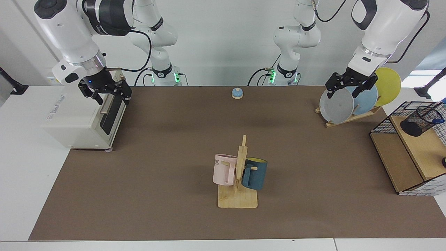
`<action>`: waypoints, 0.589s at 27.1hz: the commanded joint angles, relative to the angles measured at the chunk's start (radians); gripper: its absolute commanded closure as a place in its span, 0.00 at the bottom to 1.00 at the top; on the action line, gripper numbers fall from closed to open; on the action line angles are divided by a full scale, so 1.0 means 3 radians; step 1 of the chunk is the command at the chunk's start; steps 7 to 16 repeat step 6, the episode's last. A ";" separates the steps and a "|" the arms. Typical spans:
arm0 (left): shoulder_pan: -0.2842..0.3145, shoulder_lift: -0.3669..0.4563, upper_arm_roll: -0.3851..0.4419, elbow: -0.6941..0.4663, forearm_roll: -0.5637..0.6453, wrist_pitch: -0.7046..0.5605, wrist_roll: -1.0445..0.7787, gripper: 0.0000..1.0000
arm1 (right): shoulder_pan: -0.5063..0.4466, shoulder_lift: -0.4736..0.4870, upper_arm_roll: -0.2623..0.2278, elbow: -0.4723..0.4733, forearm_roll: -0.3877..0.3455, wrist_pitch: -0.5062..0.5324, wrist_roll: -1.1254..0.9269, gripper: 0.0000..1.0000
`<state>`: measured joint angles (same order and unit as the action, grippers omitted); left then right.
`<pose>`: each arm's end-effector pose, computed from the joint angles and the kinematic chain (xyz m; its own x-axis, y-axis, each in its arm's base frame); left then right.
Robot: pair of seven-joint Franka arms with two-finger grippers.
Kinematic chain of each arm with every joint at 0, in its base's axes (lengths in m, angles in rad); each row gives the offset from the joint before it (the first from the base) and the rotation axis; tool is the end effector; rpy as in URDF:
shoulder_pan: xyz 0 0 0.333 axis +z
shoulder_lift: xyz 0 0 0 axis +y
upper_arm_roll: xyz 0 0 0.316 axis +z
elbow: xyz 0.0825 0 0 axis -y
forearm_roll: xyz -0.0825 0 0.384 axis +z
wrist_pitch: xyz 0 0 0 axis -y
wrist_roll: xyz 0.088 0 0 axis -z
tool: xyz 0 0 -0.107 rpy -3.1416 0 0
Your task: Put markers into pen holder
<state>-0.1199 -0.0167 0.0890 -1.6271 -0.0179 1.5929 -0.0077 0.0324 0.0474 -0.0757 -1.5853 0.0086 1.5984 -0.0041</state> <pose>0.5500 -0.0185 0.6090 0.9996 -0.0228 -0.0177 -0.0225 -0.9996 0.0192 0.5695 -0.0228 0.5934 0.9986 -0.0394 -0.0341 -0.0396 -0.9992 -0.0051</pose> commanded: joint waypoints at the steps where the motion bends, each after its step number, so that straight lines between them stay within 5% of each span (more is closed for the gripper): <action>1: 0.0026 -0.0052 -0.0005 -0.0119 0.0014 0.0090 0.0062 0.00 | -0.0021 -0.0035 0.0017 -0.0059 -0.0044 0.0082 -0.0089 0.00; 16: 0.0026 -0.0052 -0.0005 -0.0114 0.0014 0.0085 0.0067 0.00 | -0.0021 -0.0035 0.0017 -0.0059 -0.0049 0.0082 -0.0089 0.00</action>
